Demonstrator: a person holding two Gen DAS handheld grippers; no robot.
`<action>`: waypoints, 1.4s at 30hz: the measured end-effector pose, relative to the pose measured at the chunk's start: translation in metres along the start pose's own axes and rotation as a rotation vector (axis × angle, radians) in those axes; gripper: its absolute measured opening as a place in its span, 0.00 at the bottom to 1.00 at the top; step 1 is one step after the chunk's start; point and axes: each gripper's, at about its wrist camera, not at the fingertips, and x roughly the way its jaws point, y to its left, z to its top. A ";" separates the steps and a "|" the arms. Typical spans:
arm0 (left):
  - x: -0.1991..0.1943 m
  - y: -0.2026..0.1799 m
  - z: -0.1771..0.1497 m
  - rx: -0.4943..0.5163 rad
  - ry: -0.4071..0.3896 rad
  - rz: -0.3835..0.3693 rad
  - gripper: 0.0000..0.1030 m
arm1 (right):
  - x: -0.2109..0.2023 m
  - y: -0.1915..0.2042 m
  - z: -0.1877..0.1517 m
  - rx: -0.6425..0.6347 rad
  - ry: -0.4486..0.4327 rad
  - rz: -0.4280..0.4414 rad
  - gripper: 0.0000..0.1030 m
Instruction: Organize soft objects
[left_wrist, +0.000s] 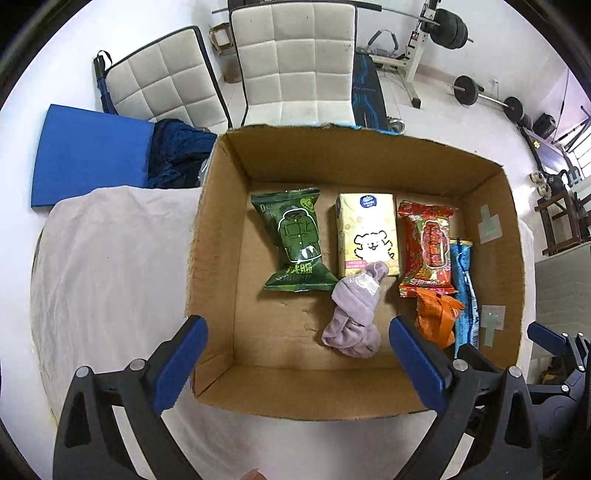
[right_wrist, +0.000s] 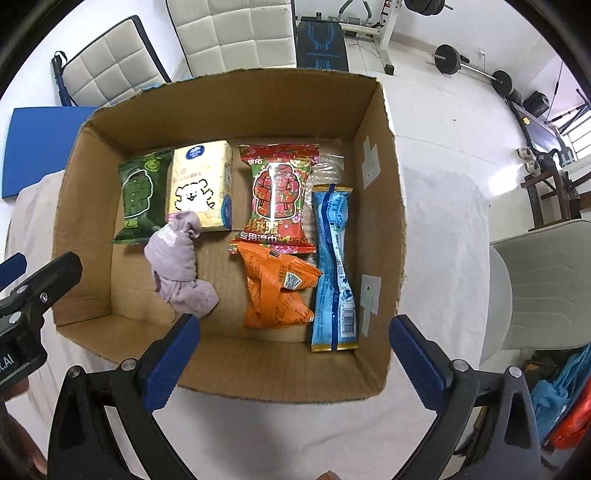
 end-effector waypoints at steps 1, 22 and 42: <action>-0.004 0.000 -0.002 -0.002 -0.004 0.007 0.98 | -0.004 0.000 -0.002 -0.001 -0.003 0.005 1.00; -0.173 0.000 -0.094 -0.022 -0.230 -0.003 0.98 | -0.165 -0.018 -0.118 0.013 -0.223 0.082 1.00; -0.291 0.005 -0.191 -0.044 -0.329 -0.014 0.98 | -0.317 -0.024 -0.241 -0.010 -0.398 0.096 1.00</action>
